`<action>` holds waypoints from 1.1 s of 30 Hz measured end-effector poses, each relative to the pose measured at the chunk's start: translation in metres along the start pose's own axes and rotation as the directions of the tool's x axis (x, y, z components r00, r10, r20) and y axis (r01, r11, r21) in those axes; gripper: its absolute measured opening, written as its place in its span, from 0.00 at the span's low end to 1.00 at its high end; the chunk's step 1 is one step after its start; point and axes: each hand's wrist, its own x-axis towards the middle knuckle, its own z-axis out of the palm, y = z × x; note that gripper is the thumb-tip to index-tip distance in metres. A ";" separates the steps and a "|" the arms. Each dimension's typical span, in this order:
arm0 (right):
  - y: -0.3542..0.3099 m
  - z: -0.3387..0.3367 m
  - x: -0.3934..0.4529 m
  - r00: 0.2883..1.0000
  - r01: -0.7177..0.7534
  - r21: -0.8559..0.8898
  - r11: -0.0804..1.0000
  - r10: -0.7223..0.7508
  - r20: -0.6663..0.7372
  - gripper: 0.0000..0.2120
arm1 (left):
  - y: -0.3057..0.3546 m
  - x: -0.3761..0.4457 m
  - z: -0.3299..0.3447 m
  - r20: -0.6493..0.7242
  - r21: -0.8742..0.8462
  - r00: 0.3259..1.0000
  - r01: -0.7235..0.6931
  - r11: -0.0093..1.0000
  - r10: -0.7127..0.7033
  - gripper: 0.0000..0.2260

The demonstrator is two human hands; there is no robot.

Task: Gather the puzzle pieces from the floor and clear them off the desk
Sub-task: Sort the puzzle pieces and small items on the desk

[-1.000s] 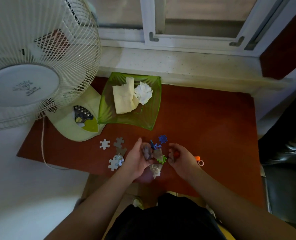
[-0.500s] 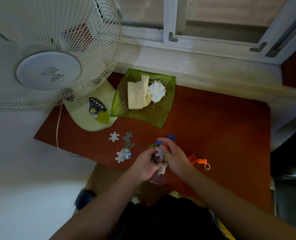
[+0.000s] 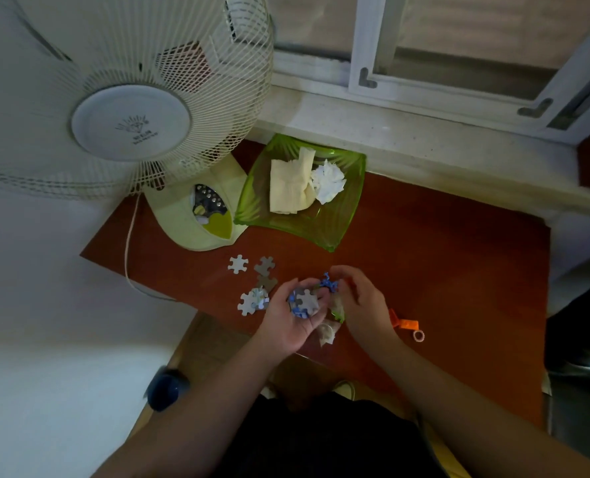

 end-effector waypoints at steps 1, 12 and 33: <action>0.001 0.001 0.002 0.997 -0.060 0.047 0.997 0.062 -0.040 0.13 | 0.003 -0.001 -0.004 -0.034 0.003 0.999 -0.009 1.000 0.009 0.15; 0.003 0.054 0.019 0.922 -0.377 0.132 0.917 0.359 0.142 0.15 | 0.055 -0.017 -0.069 -0.269 0.139 0.958 -0.061 0.988 0.097 0.20; -0.020 0.145 0.097 0.962 0.004 -0.656 0.755 0.177 0.209 0.24 | 0.111 0.014 -0.096 0.260 0.897 0.900 -0.090 -0.434 0.351 0.23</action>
